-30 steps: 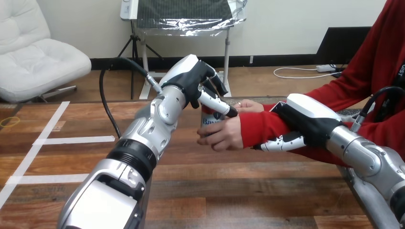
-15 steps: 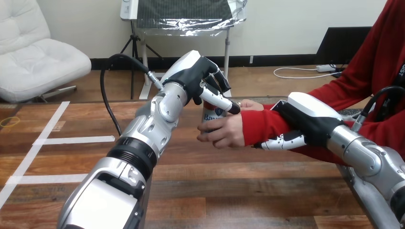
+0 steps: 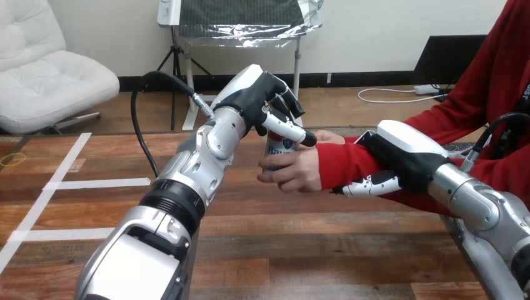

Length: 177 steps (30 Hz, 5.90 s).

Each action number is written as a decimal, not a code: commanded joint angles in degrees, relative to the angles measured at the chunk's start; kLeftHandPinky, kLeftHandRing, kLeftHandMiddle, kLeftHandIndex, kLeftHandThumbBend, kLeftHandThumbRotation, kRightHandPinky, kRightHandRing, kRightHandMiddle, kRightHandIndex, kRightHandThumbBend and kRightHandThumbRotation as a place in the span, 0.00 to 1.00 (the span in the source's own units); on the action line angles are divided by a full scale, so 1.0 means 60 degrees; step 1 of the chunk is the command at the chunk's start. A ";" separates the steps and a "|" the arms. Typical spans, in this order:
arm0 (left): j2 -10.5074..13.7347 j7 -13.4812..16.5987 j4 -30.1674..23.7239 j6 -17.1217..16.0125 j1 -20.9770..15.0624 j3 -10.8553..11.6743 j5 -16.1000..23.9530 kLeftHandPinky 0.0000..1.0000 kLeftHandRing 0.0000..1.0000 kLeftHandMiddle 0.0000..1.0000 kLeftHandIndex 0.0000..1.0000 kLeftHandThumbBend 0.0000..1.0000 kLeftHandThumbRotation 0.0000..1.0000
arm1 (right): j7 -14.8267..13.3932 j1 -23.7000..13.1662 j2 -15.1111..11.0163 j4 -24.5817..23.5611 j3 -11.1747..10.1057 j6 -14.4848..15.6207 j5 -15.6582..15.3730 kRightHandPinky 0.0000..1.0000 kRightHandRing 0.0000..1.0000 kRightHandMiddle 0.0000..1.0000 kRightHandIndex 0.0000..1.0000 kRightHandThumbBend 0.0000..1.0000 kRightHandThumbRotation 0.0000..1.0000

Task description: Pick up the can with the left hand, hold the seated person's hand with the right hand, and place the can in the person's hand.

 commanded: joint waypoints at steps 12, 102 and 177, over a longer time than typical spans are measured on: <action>-0.0100 -0.0110 -0.0513 -0.0183 -0.0653 0.0191 -0.0194 0.42 0.49 0.54 0.51 0.70 0.00 | -0.0158 -0.0778 0.0589 -0.0626 -0.0175 -0.0383 0.0229 0.18 0.21 0.26 0.27 0.57 0.41; 0.1100 0.0138 -0.9351 0.0230 0.6404 0.2576 -0.1938 0.68 0.80 0.79 0.75 0.66 0.85 | 0.4106 -0.0386 -0.0091 -0.1336 -0.0456 0.0629 0.1389 0.75 0.87 0.87 0.88 1.00 1.00; 0.0569 0.0267 -1.1582 -0.1833 1.0010 0.3179 -0.2917 0.61 0.68 0.72 0.64 0.32 0.76 | 0.1813 0.3246 0.1152 -0.6634 -0.2914 0.0601 0.4356 0.86 0.95 0.95 0.95 1.00 1.00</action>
